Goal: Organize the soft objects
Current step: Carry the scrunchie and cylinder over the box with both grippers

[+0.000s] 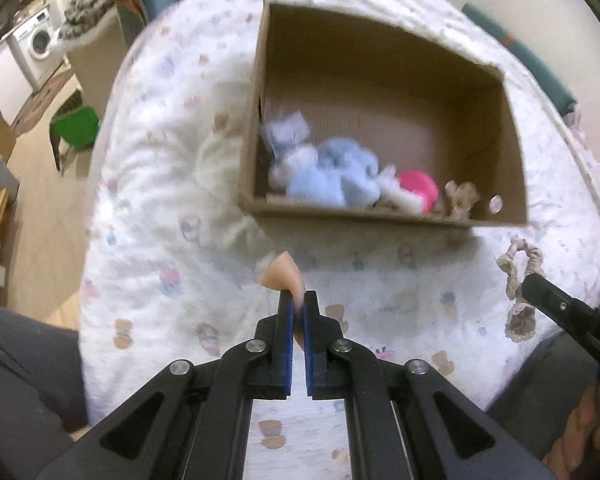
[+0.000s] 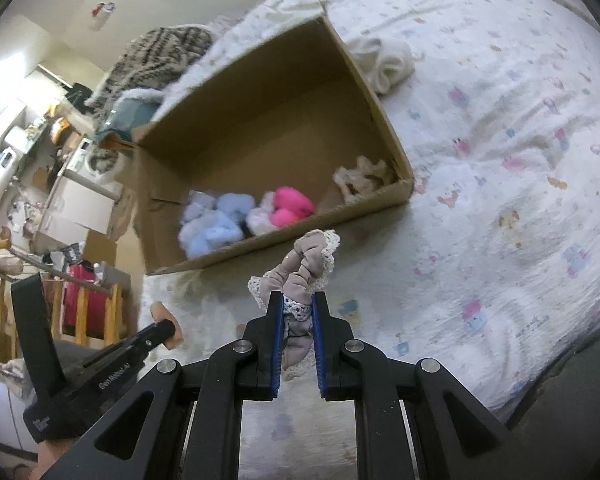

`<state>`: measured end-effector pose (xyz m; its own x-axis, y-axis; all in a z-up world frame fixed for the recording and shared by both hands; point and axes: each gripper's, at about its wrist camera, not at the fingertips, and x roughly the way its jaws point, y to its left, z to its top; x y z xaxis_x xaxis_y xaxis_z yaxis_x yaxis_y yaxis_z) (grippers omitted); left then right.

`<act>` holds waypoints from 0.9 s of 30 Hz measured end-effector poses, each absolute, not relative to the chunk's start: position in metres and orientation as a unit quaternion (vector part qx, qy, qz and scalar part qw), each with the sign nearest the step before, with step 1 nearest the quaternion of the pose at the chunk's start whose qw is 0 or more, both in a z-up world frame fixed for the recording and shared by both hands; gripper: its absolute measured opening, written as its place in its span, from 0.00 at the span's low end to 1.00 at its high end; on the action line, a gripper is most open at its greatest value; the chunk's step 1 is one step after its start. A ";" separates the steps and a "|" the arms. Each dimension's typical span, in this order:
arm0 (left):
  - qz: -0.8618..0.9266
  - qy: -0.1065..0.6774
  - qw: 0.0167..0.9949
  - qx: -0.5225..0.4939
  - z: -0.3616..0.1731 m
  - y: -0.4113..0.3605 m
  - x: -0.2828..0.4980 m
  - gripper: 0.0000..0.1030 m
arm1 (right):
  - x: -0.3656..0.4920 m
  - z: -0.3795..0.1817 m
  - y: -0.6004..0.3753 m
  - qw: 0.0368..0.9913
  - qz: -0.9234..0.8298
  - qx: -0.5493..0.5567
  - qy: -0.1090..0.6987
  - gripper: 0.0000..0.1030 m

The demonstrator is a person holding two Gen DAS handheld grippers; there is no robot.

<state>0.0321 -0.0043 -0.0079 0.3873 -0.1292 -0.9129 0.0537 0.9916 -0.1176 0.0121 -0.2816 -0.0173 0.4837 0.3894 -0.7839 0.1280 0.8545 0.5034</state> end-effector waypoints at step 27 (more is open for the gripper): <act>-0.105 0.457 0.883 0.029 0.044 -0.064 0.118 0.04 | 0.090 0.029 -0.288 0.867 0.084 0.215 0.442 0.15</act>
<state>0.1184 -0.0644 0.0439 0.5609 -0.1598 -0.8123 0.2121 0.9762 -0.0455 0.0901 -0.2875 0.0290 0.5943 0.3362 -0.7306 0.0434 0.8937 0.4466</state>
